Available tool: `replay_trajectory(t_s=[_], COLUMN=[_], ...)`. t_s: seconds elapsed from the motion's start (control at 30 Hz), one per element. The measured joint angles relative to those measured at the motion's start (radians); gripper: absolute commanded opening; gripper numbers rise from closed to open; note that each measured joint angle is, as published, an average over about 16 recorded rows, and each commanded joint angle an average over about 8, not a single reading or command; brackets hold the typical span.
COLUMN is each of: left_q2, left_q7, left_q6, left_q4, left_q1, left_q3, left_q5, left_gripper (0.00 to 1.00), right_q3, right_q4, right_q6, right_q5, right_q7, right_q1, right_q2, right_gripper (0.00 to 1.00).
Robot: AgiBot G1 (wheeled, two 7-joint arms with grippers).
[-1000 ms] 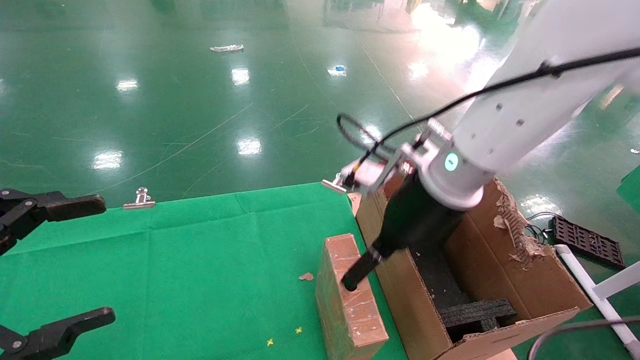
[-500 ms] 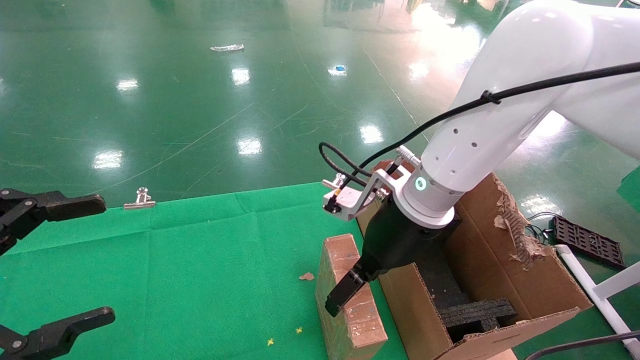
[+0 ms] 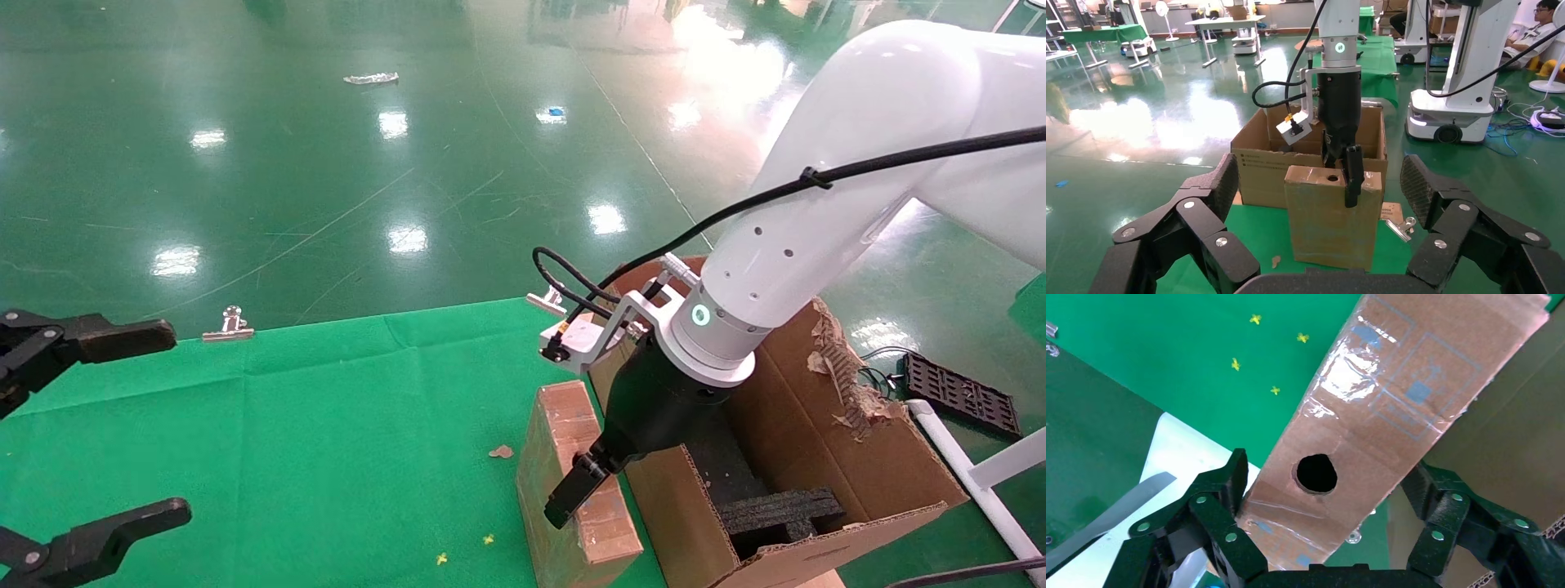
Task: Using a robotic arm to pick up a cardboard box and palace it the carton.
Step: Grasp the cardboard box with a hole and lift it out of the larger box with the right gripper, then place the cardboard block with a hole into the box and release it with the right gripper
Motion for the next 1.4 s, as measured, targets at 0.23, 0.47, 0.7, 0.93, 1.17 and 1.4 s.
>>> replay_trajectory(t_s=[0.23, 0.47, 0.7, 0.93, 1.17, 1.4], left_q2=[0.0, 0.0, -0.001, -0.001, -0.001, -0.001], left_q7=[0.0, 0.0, 0.001, 0.001, 0.001, 0.001], left_q6=[0.0, 0.0, -0.001, -0.001, -0.001, -0.001], left_q4=[0.0, 0.0, 0.0, 0.0, 0.0, 0.0], left_q1=[0.0, 0.0, 0.0, 0.0, 0.0, -0.001], left_q3=[0.0, 0.001, 0.001, 0.002, 0.002, 0.003], left_q5=[0.0, -0.001, -0.001, -0.001, -0.002, -0.002], left_gripper=[0.0, 0.0, 0.0, 0.0, 0.0, 0.0], right_q3=[-0.003, -0.003, 0.024, 0.116, 0.214, 0.231], right_q4=[0.007, 0.015, 0.036, 0.046, -0.009, -0.108], right_q6=[0.003, 0.01, 0.039, 0.13, 0.207, 0.181], right_q5=[-0.002, -0.006, -0.003, 0.019, 0.009, -0.085], right_q7=[0.0, -0.003, -0.049, -0.217, -0.415, -0.497], right_q1=[-0.006, -0.006, 0.021, 0.091, 0.192, 0.274], right_q2=[0.014, 0.027, 0.064, 0.169, 0.305, 0.402], right_gripper=[0.0, 0.0, 0.0, 0.0, 0.0, 0.0])
